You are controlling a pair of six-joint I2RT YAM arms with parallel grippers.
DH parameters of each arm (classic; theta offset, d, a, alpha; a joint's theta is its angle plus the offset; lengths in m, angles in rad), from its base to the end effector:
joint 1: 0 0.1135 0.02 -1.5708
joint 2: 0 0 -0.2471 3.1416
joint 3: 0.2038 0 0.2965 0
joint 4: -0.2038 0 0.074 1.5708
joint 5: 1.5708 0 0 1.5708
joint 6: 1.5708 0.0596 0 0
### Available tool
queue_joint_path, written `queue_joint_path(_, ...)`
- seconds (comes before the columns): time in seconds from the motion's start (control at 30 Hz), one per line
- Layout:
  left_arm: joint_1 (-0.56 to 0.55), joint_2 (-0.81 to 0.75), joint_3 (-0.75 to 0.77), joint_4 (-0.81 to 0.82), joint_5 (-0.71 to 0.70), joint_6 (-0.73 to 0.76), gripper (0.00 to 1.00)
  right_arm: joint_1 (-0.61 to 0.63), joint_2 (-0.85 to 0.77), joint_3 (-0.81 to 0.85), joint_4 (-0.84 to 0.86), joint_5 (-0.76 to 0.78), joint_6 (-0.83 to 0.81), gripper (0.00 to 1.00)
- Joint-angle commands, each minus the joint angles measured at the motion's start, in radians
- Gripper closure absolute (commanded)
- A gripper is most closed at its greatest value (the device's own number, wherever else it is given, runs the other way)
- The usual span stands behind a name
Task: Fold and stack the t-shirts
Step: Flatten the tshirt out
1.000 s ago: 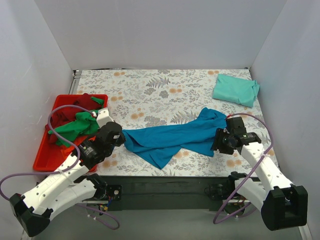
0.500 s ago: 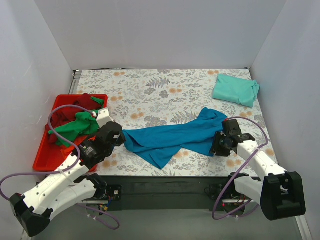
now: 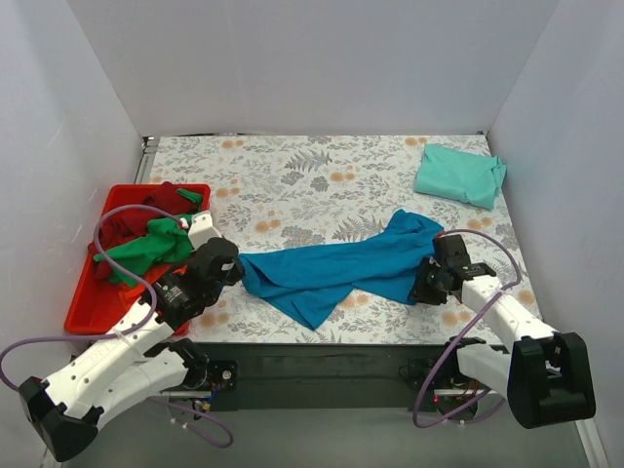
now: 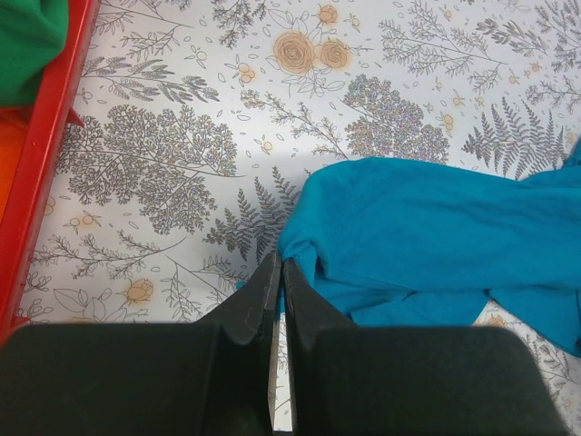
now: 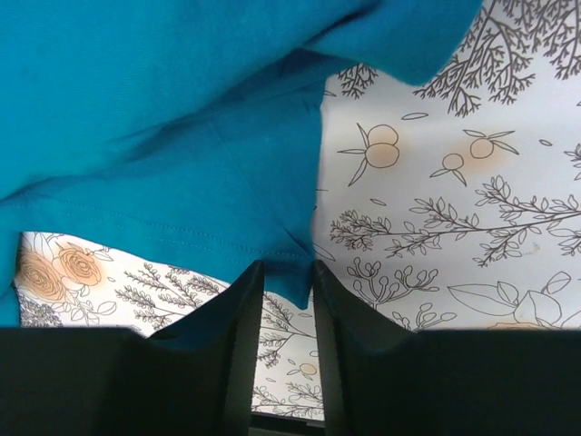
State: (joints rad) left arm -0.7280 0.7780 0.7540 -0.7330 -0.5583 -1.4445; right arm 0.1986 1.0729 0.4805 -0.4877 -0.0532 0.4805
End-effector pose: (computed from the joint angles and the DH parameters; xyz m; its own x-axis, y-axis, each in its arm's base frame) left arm 0.1899 -0.1270 0.2544 -0.3393 -0.8247 -0.4525 -0.4737 0.5653 -0.6753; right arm 0.2340 0.0503 0.1005 -0.8692 0.2959 -0.3962 0.2032 0.9442 0.2594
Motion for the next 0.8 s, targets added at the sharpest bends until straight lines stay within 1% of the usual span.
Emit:
queue_joint_path(0.0, 0.006, -0.013, -0.002, -0.008, -0.023, 0.001, 1.00, 0.005, 0.016, -0.031, 0.023, 0.007, 0.007, 0.67)
queue_joint_path(0.1, 0.006, -0.017, -0.004, -0.005, -0.023, 0.006, 1.00, 0.005, 0.025, -0.031, 0.023, 0.001, 0.003, 0.83)
queue_joint_path(0.13, 0.006, -0.016, -0.004, -0.005, -0.023, 0.007, 1.00, 0.005, 0.022, -0.026, 0.021, -0.002, 0.001, 0.95)
queue_joint_path(0.17, 0.006, -0.016, -0.004, -0.005, -0.026, 0.004, 1.00, 0.007, 0.018, -0.022, 0.020, -0.013, 0.000, 0.99)
queue_joint_path(0.27, 0.006, -0.025, 0.022, -0.048, -0.081, -0.065, 1.00, 0.004, 0.004, 0.041, 0.006, -0.052, -0.011, 0.99)
queue_joint_path(0.33, 0.006, -0.042, 0.047, -0.025, -0.106, -0.050, 1.00, 0.004, 0.015, 0.171, -0.052, -0.060, -0.037, 0.99)
queue_joint_path(0.37, 0.006, -0.052, 0.056, 0.022, -0.109, -0.012, 1.00, 0.002, 0.021, 0.237, -0.080, -0.057, -0.045, 0.99)
queue_joint_path(0.4, 0.006, -0.051, 0.065, 0.049, -0.107, 0.015, 1.00, -0.001, 0.028, 0.351, -0.128, -0.054, -0.054, 0.99)
queue_joint_path(0.43, 0.006, -0.042, 0.091, 0.070, -0.109, 0.033, 1.00, -0.004, 0.042, 0.422, -0.147, -0.059, -0.069, 0.99)
queue_joint_path(0.47, 0.006, -0.025, 0.105, 0.102, -0.107, 0.050, 1.00, -0.017, 0.051, 0.481, -0.167, -0.065, -0.075, 0.99)
queue_joint_path(0.5, 0.009, 0.028, 0.122, 0.118, -0.103, 0.088, 1.00, -0.025, 0.074, 0.538, -0.199, -0.074, -0.082, 0.99)
queue_joint_path(0.53, 0.012, 0.065, 0.137, 0.129, -0.097, 0.104, 1.00, -0.033, 0.090, 0.657, -0.215, -0.089, -0.086, 0.99)
queue_joint_path(0.57, 0.036, 0.145, 0.168, 0.150, -0.063, 0.120, 1.00, -0.051, 0.104, 0.706, -0.227, -0.097, -0.094, 0.99)
queue_joint_path(0.63, 0.087, 0.222, 0.195, 0.170, 0.001, 0.159, 1.00, -0.070, 0.154, 0.797, -0.247, -0.121, -0.100, 0.99)
queue_joint_path(0.67, 0.148, 0.286, 0.227, 0.193, 0.082, 0.168, 1.00, -0.088, 0.173, 0.872, -0.252, -0.131, -0.106, 0.99)
queue_joint_path(0.73, 0.199, 0.335, 0.280, 0.196, 0.167, 0.179, 1.00, -0.113, 0.225, 0.937, -0.267, -0.174, -0.115, 0.99)
queue_joint_path(0.77, 0.226, 0.368, 0.345, 0.178, 0.202, 0.182, 1.00, -0.119, 0.240, 1.013, -0.275, -0.183, -0.124, 0.99)
